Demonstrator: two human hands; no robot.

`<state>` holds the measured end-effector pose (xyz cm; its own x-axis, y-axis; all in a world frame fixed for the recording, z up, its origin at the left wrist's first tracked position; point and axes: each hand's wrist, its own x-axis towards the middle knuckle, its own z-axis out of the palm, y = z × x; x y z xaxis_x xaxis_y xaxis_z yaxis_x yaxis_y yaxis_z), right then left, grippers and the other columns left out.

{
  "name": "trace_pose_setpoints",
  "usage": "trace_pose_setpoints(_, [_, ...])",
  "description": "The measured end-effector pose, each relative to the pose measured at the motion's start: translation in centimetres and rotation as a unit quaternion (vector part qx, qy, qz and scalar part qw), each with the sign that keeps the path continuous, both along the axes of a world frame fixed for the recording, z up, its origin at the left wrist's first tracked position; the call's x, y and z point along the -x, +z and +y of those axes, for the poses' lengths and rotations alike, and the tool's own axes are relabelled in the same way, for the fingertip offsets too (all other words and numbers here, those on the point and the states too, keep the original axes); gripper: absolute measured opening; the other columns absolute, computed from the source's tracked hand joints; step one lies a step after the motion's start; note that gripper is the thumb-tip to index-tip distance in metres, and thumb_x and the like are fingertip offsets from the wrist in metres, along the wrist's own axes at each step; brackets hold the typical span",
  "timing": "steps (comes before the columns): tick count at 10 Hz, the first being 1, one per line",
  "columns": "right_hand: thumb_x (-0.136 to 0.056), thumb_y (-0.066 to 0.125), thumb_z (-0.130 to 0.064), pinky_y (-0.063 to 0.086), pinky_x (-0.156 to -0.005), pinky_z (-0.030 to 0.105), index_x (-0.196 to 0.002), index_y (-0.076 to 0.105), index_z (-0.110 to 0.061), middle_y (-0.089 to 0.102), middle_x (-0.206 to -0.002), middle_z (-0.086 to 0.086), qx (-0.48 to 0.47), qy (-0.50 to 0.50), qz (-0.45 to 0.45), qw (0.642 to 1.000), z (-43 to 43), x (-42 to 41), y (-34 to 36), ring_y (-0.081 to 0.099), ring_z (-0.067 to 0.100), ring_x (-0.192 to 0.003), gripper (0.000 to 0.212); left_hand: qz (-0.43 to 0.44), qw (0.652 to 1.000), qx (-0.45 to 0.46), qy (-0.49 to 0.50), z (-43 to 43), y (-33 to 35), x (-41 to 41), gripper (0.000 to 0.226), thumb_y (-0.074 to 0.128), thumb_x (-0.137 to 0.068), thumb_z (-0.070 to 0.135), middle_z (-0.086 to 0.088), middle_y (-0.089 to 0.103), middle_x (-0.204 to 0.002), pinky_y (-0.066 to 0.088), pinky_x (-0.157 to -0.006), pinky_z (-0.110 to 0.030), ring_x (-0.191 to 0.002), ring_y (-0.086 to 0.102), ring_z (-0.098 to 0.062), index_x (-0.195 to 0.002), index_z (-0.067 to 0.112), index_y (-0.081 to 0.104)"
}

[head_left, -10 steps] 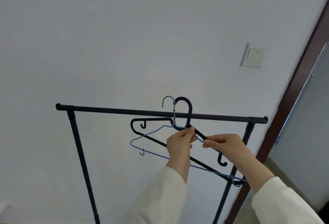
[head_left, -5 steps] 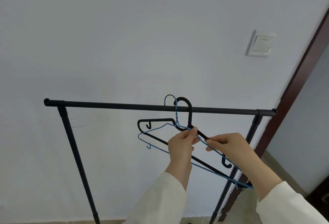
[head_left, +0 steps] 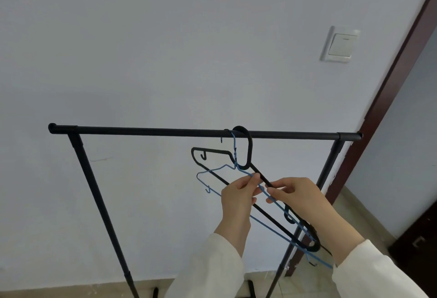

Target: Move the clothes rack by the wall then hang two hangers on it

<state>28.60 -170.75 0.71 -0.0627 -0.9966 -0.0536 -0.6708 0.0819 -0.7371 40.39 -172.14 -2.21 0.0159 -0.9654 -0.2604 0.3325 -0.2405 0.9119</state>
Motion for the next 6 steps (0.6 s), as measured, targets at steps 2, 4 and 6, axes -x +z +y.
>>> trace_pose_setpoints(2, [-0.084, 0.059, -0.029, 0.049, -0.075, 0.027, -0.090, 0.061, -0.030, 0.068, -0.068, -0.017, 0.010, -0.018, -0.027, 0.999, 0.7, -0.2, -0.7, 0.063, 0.029, -0.101, 0.007, -0.005, 1.000, -0.001, 0.010, 0.7, -0.5, -0.6, 0.006, 0.064, -0.083, 0.019, -0.001, 0.069, -0.087, 0.047, -0.065, -0.014, -0.076, 0.063, -0.007, -0.084, 0.015, 0.068])
trace_pose_setpoints(4, [-0.083, 0.061, -0.026, 0.036, -0.066, 0.016, -0.108, 0.066, -0.017, 0.062, -0.089, -0.005, 0.022, -0.027, -0.041, 0.999, 1.8, -0.2, -1.4, 0.055, 0.011, -0.091, 0.027, -0.008, 1.000, 0.009, 0.023, 2.2, -0.6, -1.6, 0.036, 0.065, -0.083, 0.018, -0.007, 0.068, -0.102, 0.052, -0.082, -0.019, -0.094, 0.064, -0.016, -0.116, 0.005, 0.063])
trace_pose_setpoints(6, [-0.081, 0.064, -0.030, 0.037, -0.077, 0.025, -0.113, 0.060, -0.018, 0.062, -0.104, -0.006, 0.060, -0.077, -0.096, 0.991, 2.7, -0.6, -1.3, 0.057, 0.013, -0.093, 0.034, -0.069, 0.996, 0.053, 0.033, 3.5, 0.1, -2.3, 0.047, 0.063, -0.083, 0.027, 0.000, 0.057, -0.131, 0.036, -0.096, -0.025, -0.121, 0.053, -0.019, -0.128, 0.017, 0.055])
